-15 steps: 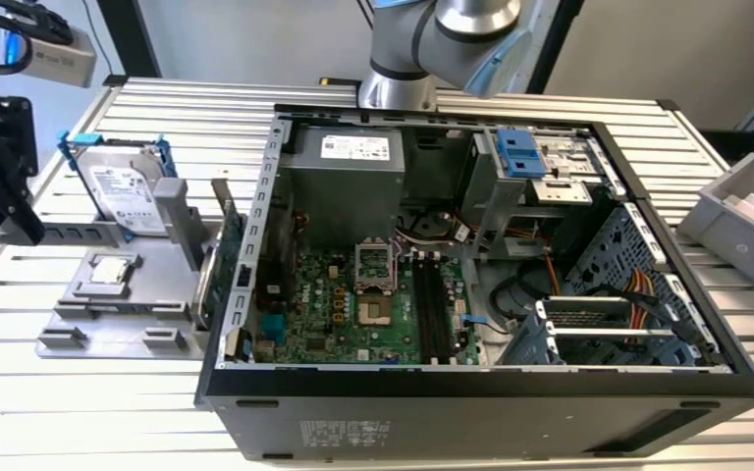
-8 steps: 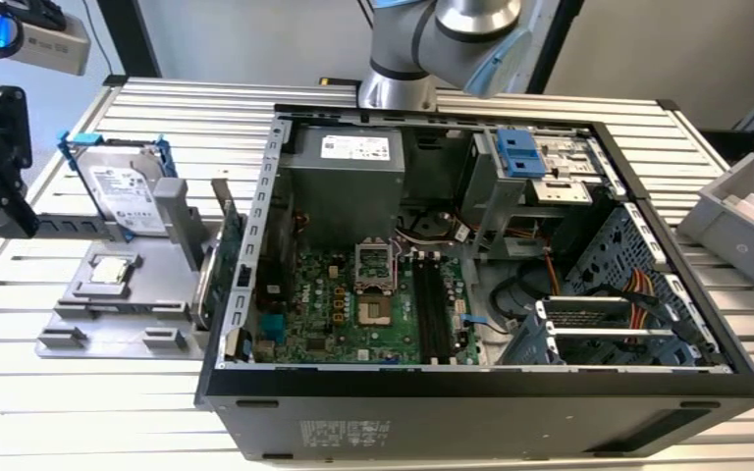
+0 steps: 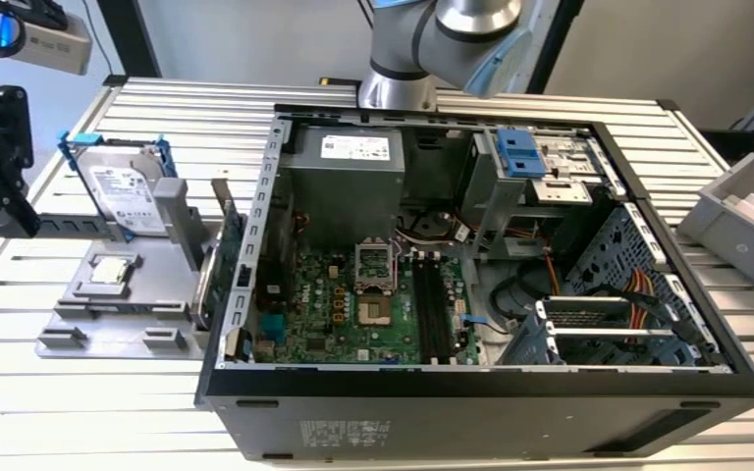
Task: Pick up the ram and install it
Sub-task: 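Pick up the ram and move it above insertion slot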
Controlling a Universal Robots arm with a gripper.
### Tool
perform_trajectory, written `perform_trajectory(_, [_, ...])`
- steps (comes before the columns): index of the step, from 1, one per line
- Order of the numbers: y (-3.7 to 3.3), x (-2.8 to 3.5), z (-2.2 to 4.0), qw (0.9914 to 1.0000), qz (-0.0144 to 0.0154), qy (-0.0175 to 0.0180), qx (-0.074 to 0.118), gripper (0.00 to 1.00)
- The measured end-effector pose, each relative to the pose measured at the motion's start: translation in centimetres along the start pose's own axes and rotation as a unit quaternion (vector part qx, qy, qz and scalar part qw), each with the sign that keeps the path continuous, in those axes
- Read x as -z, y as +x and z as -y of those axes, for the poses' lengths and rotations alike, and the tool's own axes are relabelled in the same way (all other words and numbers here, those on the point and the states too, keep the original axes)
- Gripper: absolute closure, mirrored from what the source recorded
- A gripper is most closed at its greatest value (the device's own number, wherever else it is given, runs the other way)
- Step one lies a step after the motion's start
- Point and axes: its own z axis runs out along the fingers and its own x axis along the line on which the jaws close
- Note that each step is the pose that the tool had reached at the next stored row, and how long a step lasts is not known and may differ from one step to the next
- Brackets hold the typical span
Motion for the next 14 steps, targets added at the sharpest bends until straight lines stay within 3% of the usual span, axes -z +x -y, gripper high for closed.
perform_trajectory(5, [-0.01, 0.0, 0.67, 1.0, 0.0001, 0.0001, 0.0, 1.0])
perform_trajectory(14, [-0.02, 0.0, 0.69, 1.0, 0.0001, 0.0001, 0.0, 1.0])
